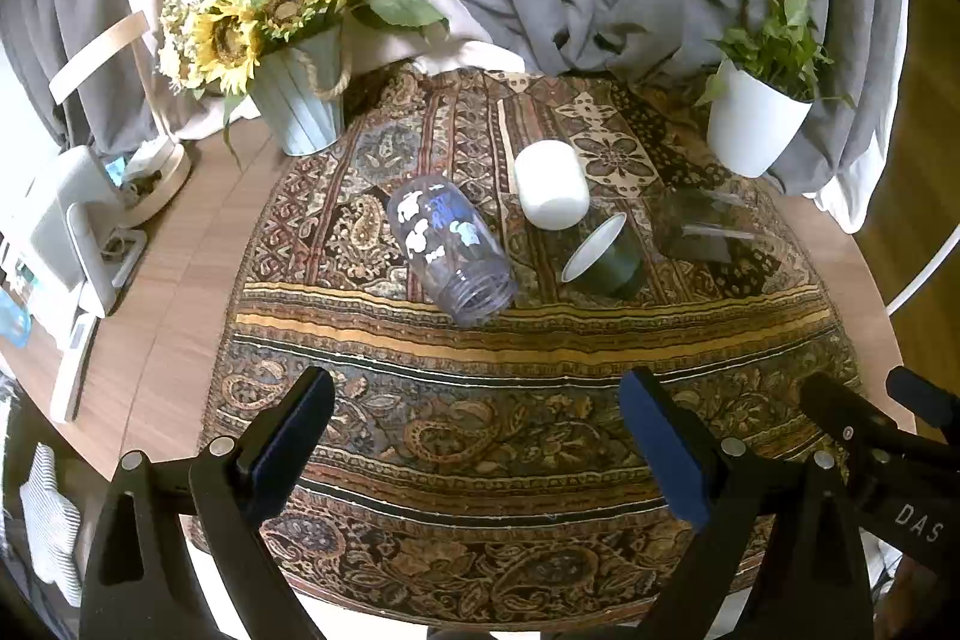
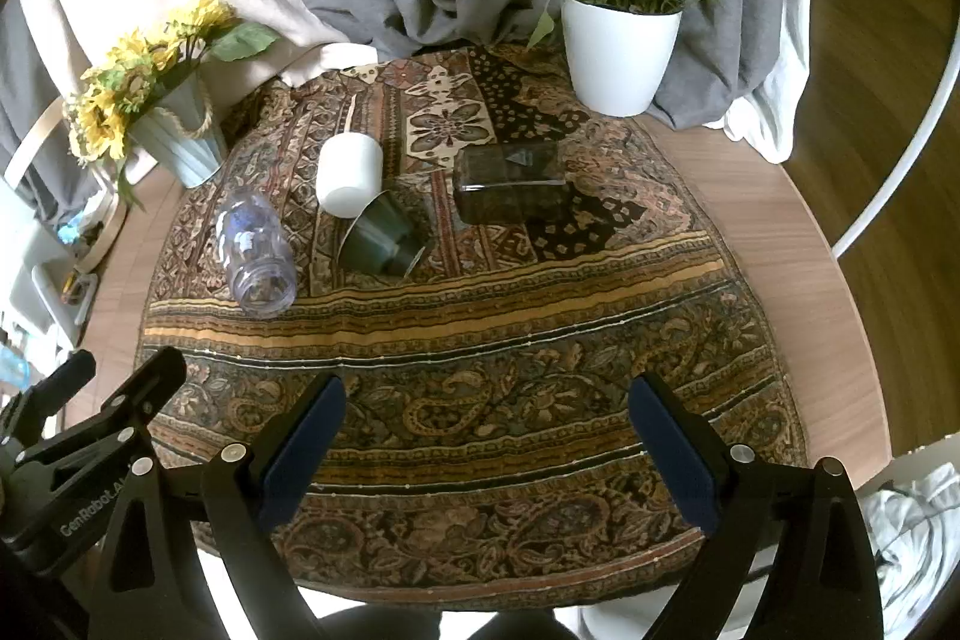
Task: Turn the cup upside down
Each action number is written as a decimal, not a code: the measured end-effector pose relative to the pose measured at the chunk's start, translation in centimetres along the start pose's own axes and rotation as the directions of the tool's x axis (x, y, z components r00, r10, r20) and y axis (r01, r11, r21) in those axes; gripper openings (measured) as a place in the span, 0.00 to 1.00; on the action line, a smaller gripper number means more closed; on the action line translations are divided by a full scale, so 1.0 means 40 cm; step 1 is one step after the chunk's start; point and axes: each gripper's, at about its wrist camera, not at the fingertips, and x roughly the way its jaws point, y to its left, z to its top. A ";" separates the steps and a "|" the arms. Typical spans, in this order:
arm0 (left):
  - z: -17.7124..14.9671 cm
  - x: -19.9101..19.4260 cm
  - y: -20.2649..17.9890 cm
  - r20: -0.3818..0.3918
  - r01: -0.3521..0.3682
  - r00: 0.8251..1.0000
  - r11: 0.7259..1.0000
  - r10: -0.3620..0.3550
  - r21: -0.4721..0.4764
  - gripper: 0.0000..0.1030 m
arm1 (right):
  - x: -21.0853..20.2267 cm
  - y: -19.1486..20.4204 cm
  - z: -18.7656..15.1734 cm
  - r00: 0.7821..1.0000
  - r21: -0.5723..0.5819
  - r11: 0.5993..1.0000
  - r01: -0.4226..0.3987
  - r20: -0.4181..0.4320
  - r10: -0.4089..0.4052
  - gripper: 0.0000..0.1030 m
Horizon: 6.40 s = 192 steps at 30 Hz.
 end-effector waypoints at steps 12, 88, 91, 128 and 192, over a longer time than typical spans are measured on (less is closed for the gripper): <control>-0.003 0.001 -0.003 -0.001 -0.005 1.000 1.000 0.005 0.002 0.95 | -0.006 -0.004 0.000 1.000 0.006 1.000 0.001 0.001 -0.001 0.93; 0.004 0.174 0.027 -0.164 -0.135 0.981 0.977 0.107 -0.165 0.98 | 0.263 0.081 0.116 0.973 -0.221 0.962 -0.158 -0.202 0.113 0.91; -0.001 0.205 0.036 -0.197 -0.154 0.974 0.967 0.114 -0.201 0.98 | 0.304 0.106 0.131 0.968 -0.263 0.949 -0.175 -0.225 0.116 0.90; -0.010 0.359 0.062 -0.299 -0.225 0.945 0.930 0.136 -0.290 0.98 | 0.511 0.204 0.192 0.952 -0.413 0.880 -0.236 -0.280 0.124 0.58; -0.102 0.171 0.075 -0.226 -0.055 0.973 0.996 0.038 -0.071 0.97 | 0.223 0.144 -0.088 0.948 -0.038 0.992 -0.120 -0.301 0.103 0.67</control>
